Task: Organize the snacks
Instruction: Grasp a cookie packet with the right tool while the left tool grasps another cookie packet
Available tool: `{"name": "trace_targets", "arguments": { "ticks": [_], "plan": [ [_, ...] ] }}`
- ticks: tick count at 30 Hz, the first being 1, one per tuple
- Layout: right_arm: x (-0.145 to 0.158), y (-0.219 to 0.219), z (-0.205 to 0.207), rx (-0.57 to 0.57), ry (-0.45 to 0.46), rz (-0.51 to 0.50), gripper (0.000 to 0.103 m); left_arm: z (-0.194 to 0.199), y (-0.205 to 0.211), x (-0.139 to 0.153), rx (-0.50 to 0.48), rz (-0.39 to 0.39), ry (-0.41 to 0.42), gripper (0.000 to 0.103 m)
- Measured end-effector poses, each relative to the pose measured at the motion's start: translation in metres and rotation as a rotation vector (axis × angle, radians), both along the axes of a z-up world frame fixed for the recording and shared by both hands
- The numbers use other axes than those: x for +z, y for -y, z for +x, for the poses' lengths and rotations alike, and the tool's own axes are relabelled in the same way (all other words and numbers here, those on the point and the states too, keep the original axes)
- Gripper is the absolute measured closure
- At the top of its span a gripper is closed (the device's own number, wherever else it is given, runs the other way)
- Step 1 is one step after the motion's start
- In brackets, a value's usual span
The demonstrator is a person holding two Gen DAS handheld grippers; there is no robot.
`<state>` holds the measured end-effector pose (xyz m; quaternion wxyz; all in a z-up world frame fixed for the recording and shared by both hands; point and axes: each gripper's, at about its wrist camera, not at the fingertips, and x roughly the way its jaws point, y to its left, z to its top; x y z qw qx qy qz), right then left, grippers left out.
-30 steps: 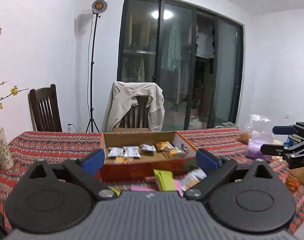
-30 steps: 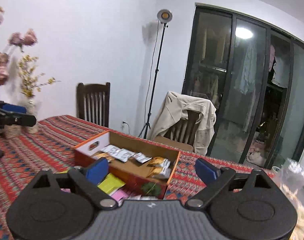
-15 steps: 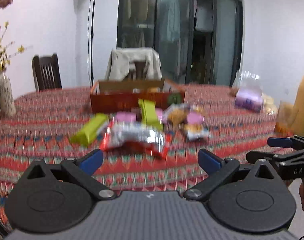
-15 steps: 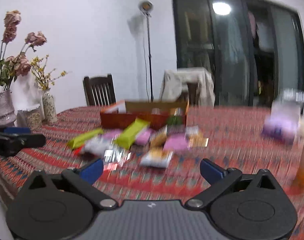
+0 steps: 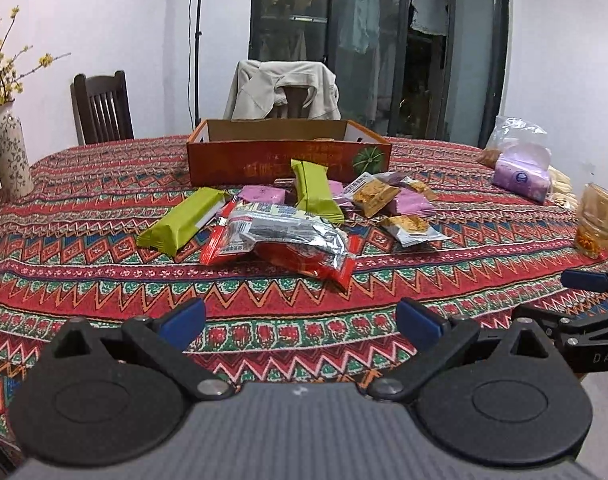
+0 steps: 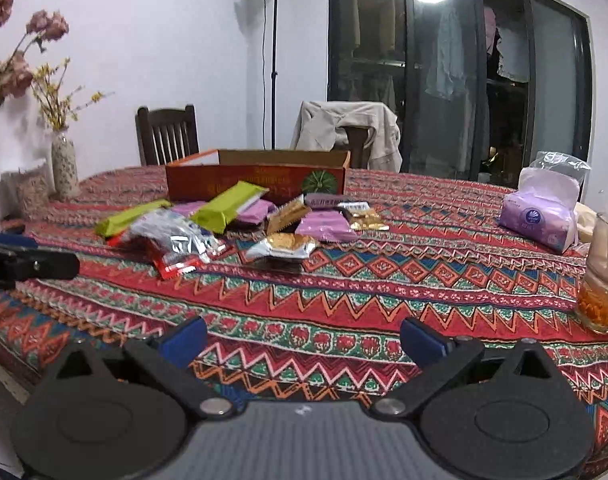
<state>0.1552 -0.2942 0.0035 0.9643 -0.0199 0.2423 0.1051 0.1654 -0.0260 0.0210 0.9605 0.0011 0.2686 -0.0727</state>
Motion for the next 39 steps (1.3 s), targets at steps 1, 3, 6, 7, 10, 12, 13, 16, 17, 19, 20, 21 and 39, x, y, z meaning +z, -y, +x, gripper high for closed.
{"name": "trace_targets", "arguments": {
  "ticks": [1,3,6,7,10,12,13,16,17,19,20,21,39],
  "plan": [
    [-0.001,0.0,0.003,0.002,-0.007,0.004,0.0,0.004,0.0,-0.001,0.001,-0.004,-0.004,0.0],
    [-0.002,-0.003,0.011,0.001,-0.015,-0.01,0.0,0.01,-0.002,-0.002,0.004,-0.009,-0.01,0.0],
    [-0.003,-0.008,0.022,-0.001,-0.026,-0.033,0.0,0.02,-0.005,-0.004,0.005,-0.015,-0.019,0.0],
    [-0.003,-0.009,0.027,-0.001,-0.03,-0.026,0.0,0.023,-0.005,-0.005,0.005,-0.016,-0.022,0.0],
    [-0.001,-0.01,0.042,0.0,-0.044,0.016,0.0,0.034,-0.01,-0.007,0.011,-0.024,-0.028,0.0],
    [0.0,-0.013,0.052,0.008,-0.053,0.034,0.001,0.041,-0.013,-0.008,0.015,-0.032,-0.033,0.0],
    [0.001,-0.015,0.059,0.015,-0.058,0.037,0.001,0.045,-0.015,-0.009,0.018,-0.036,-0.034,0.0],
    [0.003,-0.024,0.081,0.036,-0.063,0.03,0.002,0.057,-0.02,-0.01,0.029,-0.049,-0.036,0.0],
    [0.004,-0.028,0.088,0.042,-0.064,0.023,0.002,0.06,-0.022,-0.01,0.035,-0.052,-0.037,0.0],
    [0.006,-0.035,0.106,0.049,-0.066,0.013,0.002,0.067,-0.025,-0.01,0.045,-0.06,-0.039,0.0],
    [0.007,-0.038,0.114,0.054,-0.068,0.013,0.003,0.07,-0.026,-0.01,0.05,-0.062,-0.039,0.0],
    [0.007,-0.042,0.122,0.061,-0.072,0.015,0.004,0.073,-0.027,-0.01,0.055,-0.064,-0.039,0.0],
    [-0.009,-0.013,0.187,0.096,-0.169,-0.009,0.06,0.176,0.046,0.012,-0.148,-0.244,-0.105,0.036]
  ]
}}
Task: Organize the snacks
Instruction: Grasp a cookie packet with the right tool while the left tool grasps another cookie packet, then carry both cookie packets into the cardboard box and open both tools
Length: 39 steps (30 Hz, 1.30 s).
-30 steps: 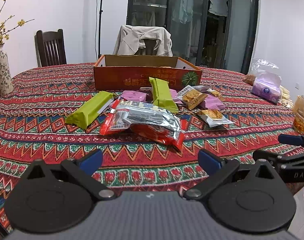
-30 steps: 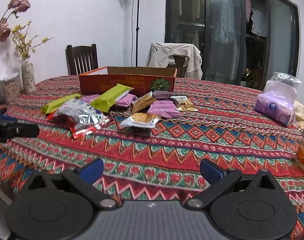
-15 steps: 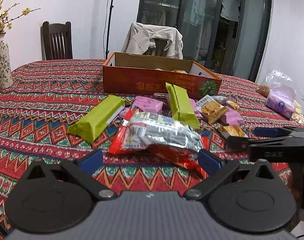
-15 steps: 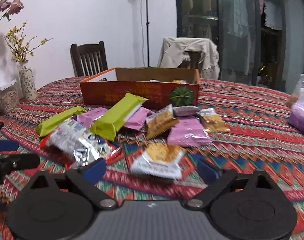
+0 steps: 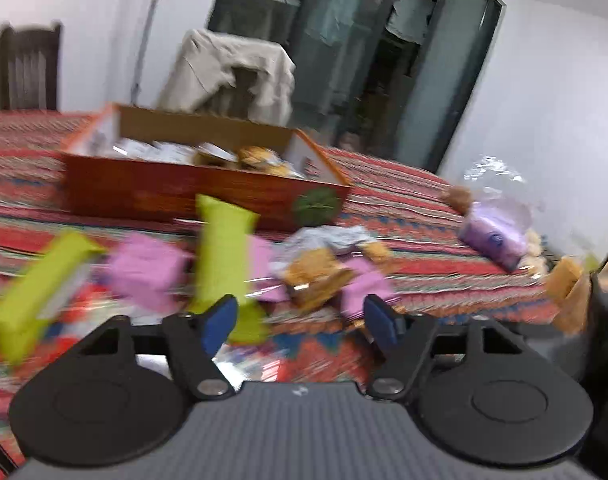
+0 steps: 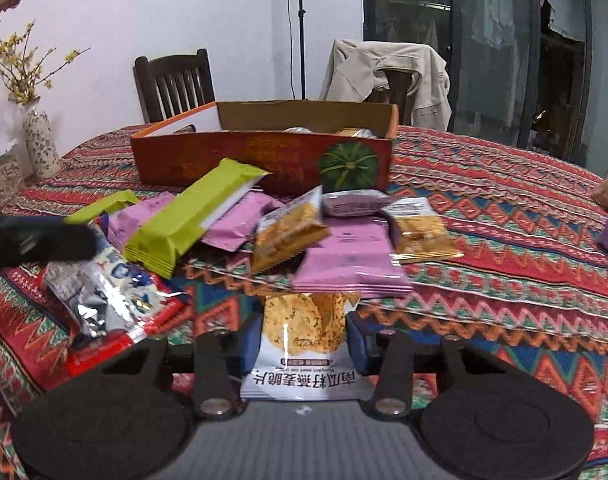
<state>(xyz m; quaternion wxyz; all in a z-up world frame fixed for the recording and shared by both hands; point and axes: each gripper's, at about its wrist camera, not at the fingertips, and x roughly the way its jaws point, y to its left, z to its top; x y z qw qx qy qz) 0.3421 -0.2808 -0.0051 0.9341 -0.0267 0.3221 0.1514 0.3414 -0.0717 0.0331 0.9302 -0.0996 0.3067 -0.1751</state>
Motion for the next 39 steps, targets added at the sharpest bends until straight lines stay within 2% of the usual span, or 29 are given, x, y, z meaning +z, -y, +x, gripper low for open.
{"name": "trace_targets", "arguments": {
  "ticks": [4,7,10,15,17,19,24,29,31,33,37,39],
  "plan": [
    [0.006,0.027,-0.01,-0.036,0.032,0.018,0.06,0.047,0.033,-0.013,0.005,-0.05,-0.088,0.038],
    [0.01,0.042,-0.021,-0.056,0.051,0.027,0.06,0.074,0.048,-0.027,0.034,-0.04,-0.138,0.038],
    [0.013,0.053,-0.031,-0.06,0.063,0.042,0.06,0.083,0.057,-0.036,0.109,0.021,-0.113,0.036],
    [0.009,0.066,-0.041,-0.072,0.05,0.058,0.06,0.09,0.061,-0.039,0.149,0.014,-0.117,0.035],
    [0.006,0.068,-0.043,-0.077,0.042,0.062,0.06,0.093,0.061,-0.038,0.164,0.0,-0.126,0.037],
    [0.006,0.067,-0.047,-0.065,0.044,0.074,0.06,0.091,0.063,-0.037,0.159,-0.012,-0.121,0.05],
    [0.008,0.067,-0.06,-0.049,0.055,0.078,0.06,0.075,0.072,-0.037,0.113,0.001,-0.11,0.051],
    [0.009,0.073,-0.075,-0.059,0.059,0.087,0.06,0.025,0.074,-0.036,0.0,0.03,-0.108,0.053],
    [0.009,0.077,-0.079,-0.07,0.056,0.095,0.06,0.013,0.073,-0.036,-0.01,0.048,-0.087,0.046],
    [0.008,0.079,-0.081,-0.076,0.051,0.097,0.06,0.012,0.072,-0.036,0.024,0.068,-0.074,0.039],
    [0.009,0.077,-0.082,-0.067,0.057,0.089,0.06,0.031,0.074,-0.042,0.071,0.034,-0.124,0.039],
    [0.011,0.075,-0.083,-0.061,0.066,0.092,0.06,0.035,0.077,-0.044,0.071,0.027,-0.123,0.038]
  ]
}}
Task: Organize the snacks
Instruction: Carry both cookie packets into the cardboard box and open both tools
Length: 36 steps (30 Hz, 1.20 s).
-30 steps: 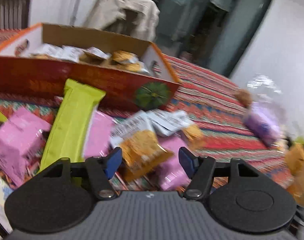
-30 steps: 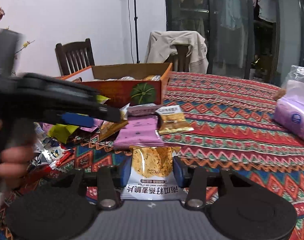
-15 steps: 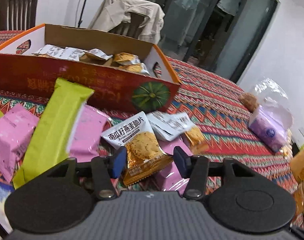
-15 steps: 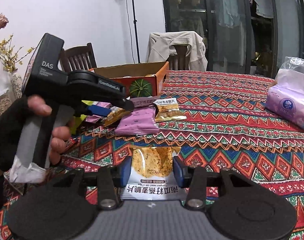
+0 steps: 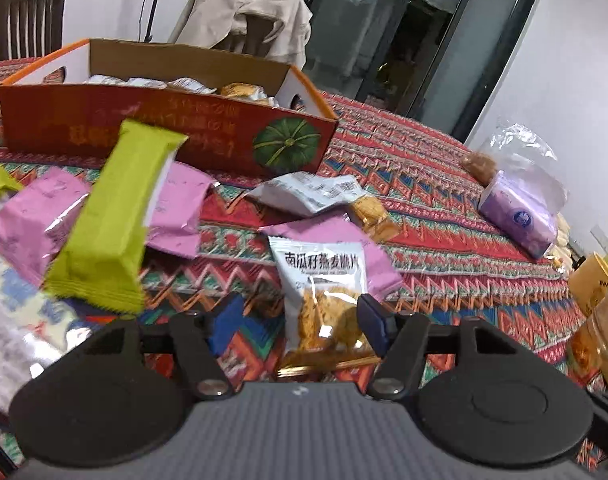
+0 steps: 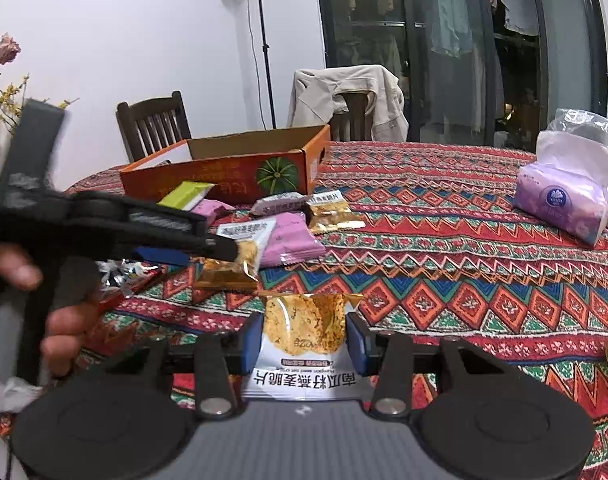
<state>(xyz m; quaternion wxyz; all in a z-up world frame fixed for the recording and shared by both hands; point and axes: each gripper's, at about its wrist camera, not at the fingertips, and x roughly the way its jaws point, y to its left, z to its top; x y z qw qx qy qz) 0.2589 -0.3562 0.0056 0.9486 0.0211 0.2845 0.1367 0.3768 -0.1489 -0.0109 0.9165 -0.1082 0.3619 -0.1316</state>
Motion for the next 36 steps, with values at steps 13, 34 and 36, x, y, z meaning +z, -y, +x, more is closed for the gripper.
{"name": "trace_targets", "arguments": {
  "ticks": [13,34,36],
  "plan": [
    [0.003,-0.006,-0.009,-0.028,0.0,-0.02,0.06,-0.027,0.018,0.002,-0.111,0.072,0.049,0.062],
    [0.032,-0.113,0.044,0.152,0.056,-0.016,0.06,-0.073,-0.18,0.077,0.037,0.021,0.245,0.062],
    [0.048,-0.128,0.065,0.176,0.091,-0.027,0.06,-0.038,-0.195,0.09,0.028,0.018,0.234,0.062]
  ]
}}
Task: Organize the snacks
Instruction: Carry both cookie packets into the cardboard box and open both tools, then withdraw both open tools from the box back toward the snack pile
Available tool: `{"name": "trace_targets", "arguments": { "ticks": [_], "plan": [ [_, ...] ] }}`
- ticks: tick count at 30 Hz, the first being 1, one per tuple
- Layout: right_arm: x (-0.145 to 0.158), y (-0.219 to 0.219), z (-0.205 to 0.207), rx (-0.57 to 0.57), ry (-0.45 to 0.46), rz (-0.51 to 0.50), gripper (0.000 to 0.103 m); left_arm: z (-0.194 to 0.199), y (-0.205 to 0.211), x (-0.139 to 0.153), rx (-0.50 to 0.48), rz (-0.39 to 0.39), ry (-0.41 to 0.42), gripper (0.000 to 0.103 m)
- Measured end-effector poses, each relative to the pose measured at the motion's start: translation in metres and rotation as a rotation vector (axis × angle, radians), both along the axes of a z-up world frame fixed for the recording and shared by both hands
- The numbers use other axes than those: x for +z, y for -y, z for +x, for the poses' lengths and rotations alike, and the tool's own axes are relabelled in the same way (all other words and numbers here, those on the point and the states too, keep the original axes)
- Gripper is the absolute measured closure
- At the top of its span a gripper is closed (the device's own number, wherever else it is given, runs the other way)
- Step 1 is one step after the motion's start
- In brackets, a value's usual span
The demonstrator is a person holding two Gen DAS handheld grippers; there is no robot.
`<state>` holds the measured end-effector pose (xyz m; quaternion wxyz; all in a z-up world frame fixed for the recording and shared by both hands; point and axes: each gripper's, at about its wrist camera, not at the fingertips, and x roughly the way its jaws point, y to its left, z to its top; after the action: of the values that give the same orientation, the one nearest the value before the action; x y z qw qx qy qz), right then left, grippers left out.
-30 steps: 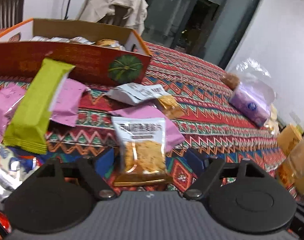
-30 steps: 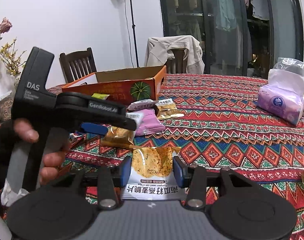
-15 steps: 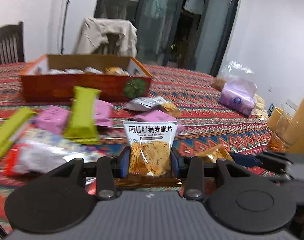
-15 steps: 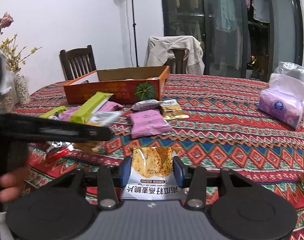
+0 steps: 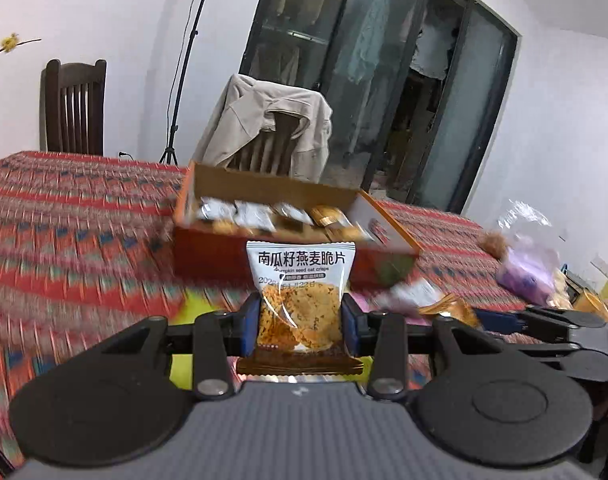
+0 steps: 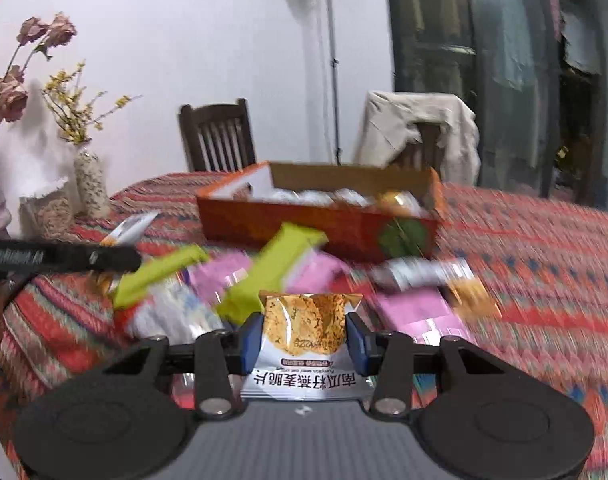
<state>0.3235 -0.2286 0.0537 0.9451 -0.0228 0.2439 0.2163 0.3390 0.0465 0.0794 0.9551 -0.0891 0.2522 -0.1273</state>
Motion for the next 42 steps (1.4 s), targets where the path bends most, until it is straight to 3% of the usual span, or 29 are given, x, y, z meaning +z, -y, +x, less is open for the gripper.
{"name": "trace_targets", "arguments": {
  "ticks": [4,9,12,15,17,18,20,21,22,32,36,42],
  "plan": [
    [0.028,-0.021,0.058,0.041,0.02,0.05,0.06,0.089,-0.016,0.013,-0.036,0.071,-0.054,0.062],
    [0.034,-0.05,0.166,0.031,-0.07,0.12,0.06,0.182,-0.022,0.004,-0.041,0.102,-0.15,0.062],
    [0.02,-0.062,0.226,-0.007,-0.153,0.128,0.06,0.211,-0.022,-0.006,0.01,0.139,-0.172,0.061],
    [-0.003,-0.065,0.264,-0.037,-0.267,0.19,0.059,0.225,-0.026,-0.017,0.035,0.132,-0.198,0.045],
    [-0.015,-0.071,0.277,-0.024,-0.317,0.19,0.057,0.223,-0.031,-0.021,-0.001,0.108,-0.185,0.04],
    [-0.019,-0.076,0.278,-0.018,-0.322,0.186,0.057,0.22,-0.033,-0.02,-0.011,0.102,-0.18,0.039],
    [-0.024,-0.079,0.277,0.016,-0.332,0.194,0.039,0.216,-0.037,-0.016,-0.017,0.086,-0.168,0.036],
    [-0.025,-0.079,0.276,0.025,-0.332,0.208,0.037,0.213,-0.038,-0.013,-0.011,0.084,-0.162,0.031],
    [-0.024,-0.078,0.275,0.031,-0.33,0.218,0.035,0.209,-0.038,-0.009,0.009,0.093,-0.154,0.024],
    [0.028,-0.06,0.234,0.032,-0.175,0.131,0.035,0.158,-0.03,0.038,0.007,0.101,-0.037,0.02],
    [0.052,-0.047,0.191,0.032,-0.086,0.082,0.032,0.114,-0.027,0.056,0.007,0.097,0.001,0.017],
    [0.079,-0.013,0.103,-0.001,0.05,0.055,0.015,0.011,-0.014,0.078,0.018,0.092,0.159,0.002]
  ]
}}
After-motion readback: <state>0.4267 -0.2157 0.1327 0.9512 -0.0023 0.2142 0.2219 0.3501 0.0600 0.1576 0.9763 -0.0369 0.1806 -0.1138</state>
